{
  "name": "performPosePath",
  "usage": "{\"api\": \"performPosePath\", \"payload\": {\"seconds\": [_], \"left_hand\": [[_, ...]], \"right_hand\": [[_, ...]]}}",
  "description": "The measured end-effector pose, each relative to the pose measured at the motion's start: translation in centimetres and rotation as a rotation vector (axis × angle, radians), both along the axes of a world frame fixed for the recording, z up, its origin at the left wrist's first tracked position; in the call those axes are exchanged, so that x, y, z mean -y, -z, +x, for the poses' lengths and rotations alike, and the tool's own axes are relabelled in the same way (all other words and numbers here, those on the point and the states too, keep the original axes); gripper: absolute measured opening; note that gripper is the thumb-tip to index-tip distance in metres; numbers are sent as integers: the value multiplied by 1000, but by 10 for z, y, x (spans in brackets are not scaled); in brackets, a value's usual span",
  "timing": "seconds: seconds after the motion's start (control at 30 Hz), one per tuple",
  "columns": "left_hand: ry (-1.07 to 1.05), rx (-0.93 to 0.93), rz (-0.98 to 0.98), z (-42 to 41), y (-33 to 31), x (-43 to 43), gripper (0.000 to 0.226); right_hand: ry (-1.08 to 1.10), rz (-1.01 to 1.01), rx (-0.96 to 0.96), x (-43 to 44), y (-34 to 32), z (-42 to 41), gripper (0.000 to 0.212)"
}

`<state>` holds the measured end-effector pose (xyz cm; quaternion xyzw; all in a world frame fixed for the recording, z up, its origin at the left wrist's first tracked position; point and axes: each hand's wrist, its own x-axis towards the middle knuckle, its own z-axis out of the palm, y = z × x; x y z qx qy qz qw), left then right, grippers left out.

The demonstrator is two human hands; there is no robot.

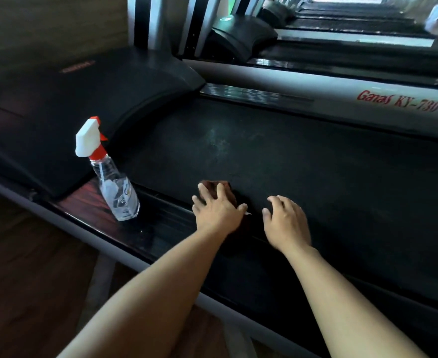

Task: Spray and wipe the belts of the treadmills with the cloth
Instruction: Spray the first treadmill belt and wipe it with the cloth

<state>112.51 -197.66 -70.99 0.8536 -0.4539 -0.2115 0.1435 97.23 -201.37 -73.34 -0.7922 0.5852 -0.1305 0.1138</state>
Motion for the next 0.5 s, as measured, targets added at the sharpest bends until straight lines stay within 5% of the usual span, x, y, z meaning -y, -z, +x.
{"api": "performPosePath", "payload": {"seconds": [0.17, 0.37, 0.5], "left_hand": [[-11, -26, -24, -11, 15, 10, 87], [103, -3, -197, 4, 10, 15, 56], [234, 29, -266, 33, 4, 22, 60]], "right_hand": [[8, 16, -13, 7, 11, -8, 45], [12, 17, 12, 17, 18, -5, 46], [-17, 9, 19, 28, 18, 6, 45]]}}
